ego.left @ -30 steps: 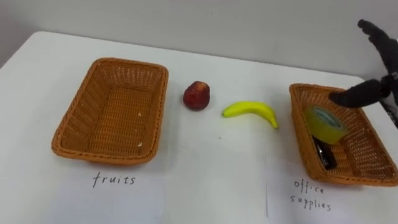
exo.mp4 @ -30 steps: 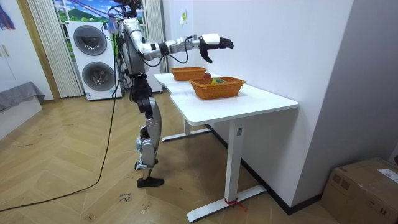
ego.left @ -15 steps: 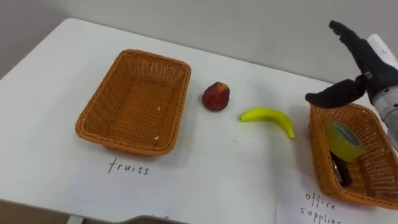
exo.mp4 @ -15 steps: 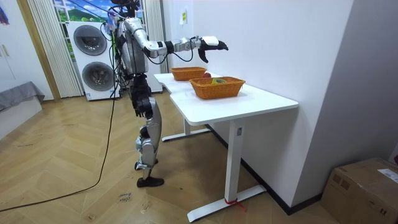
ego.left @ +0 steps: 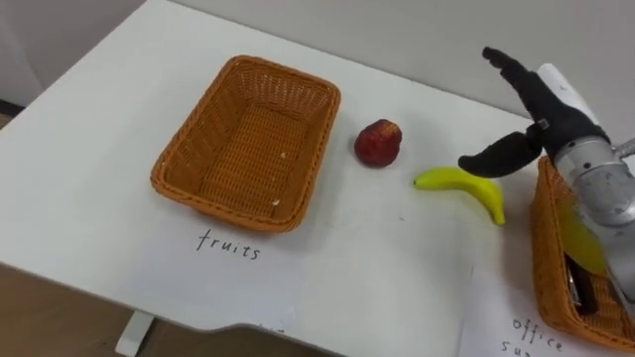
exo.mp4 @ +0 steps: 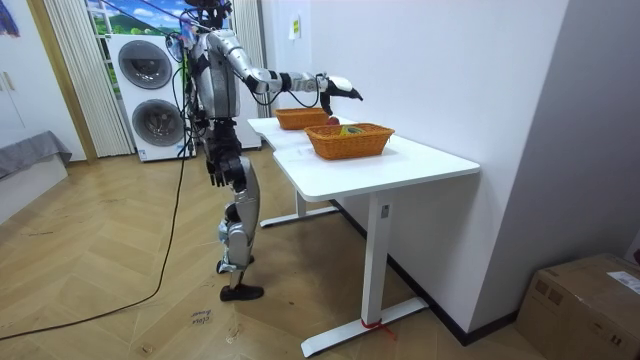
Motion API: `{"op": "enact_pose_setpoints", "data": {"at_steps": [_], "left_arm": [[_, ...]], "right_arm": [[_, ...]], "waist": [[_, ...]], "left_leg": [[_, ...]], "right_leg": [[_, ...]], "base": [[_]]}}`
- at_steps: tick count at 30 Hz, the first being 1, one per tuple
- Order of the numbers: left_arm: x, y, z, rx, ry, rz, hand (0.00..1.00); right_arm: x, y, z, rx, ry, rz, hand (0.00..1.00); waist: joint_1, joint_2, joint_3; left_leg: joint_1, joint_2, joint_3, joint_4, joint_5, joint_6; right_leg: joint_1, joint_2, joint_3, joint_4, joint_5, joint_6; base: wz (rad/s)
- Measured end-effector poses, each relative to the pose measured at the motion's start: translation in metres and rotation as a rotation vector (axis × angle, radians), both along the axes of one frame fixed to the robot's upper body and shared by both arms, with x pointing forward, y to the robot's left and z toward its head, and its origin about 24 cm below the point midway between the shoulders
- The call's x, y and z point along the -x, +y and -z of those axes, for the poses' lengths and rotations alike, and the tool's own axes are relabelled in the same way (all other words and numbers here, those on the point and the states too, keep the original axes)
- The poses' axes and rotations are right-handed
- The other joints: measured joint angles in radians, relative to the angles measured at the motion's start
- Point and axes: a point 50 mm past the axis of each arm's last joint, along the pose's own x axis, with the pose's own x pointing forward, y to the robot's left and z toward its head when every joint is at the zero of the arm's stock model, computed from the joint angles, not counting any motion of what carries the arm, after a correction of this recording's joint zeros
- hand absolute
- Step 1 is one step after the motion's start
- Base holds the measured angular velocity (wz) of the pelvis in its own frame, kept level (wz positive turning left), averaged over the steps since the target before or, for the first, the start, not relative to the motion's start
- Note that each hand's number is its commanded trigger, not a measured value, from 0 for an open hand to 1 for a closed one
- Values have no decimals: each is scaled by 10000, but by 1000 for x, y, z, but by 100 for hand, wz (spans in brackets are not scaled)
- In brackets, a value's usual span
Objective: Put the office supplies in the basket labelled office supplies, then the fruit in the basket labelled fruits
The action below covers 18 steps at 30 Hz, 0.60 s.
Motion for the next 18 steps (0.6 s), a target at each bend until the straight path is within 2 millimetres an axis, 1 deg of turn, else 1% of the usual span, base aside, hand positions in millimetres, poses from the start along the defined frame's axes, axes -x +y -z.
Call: {"op": "enact_pose_setpoints", "data": {"at_steps": [1,3,4,5,8,11,14,18], "left_arm": [[-3,0,0,-25,-41,101,0],[-8,0,0,-22,-221,172,0],[-8,0,-1,-25,-256,185,0],[-9,0,-1,-56,-288,204,0],[-11,2,-2,-122,-330,225,0],[-12,3,-2,-159,-363,241,0],[-15,3,-3,-162,-456,283,0],[-17,5,-4,-217,-484,303,0]], "right_arm": [[-1,1,5,53,164,26,0],[0,-1,14,39,537,130,0],[0,-1,17,33,643,134,0],[0,0,21,46,822,107,0],[0,3,24,113,945,-33,0],[0,5,26,163,1012,-113,0],[-2,4,27,195,1077,-44,0],[-6,-1,28,399,1216,172,0]], "waist": [[65,-7,0],[243,-39,29],[263,-54,36],[281,-99,61],[329,-202,111],[363,-269,90],[440,-258,98],[515,-257,99]], "left_leg": [[-48,0,-1,2,1,-1],[-144,2,-11,27,2,-2],[-156,2,-16,27,3,-3],[-189,4,-25,25,5,-5],[-417,6,-71,53,5,-6],[-573,-3,-138,132,5,-6],[-689,0,-181,232,5,-6],[-751,-6,-247,262,9,-9]], "right_leg": [[-56,-1,-13,8,0,0],[-146,-3,-33,10,2,-3],[-155,-5,-41,12,3,-4],[-177,-8,-85,13,3,-4],[-338,-5,-142,11,13,-21],[-449,-6,-224,8,16,-23],[-482,-7,-363,-3,15,-23],[-513,-10,-421,-2,15,-23]], "base": [[0],[0],[0],[4],[5],[7],[10],[8]]}}
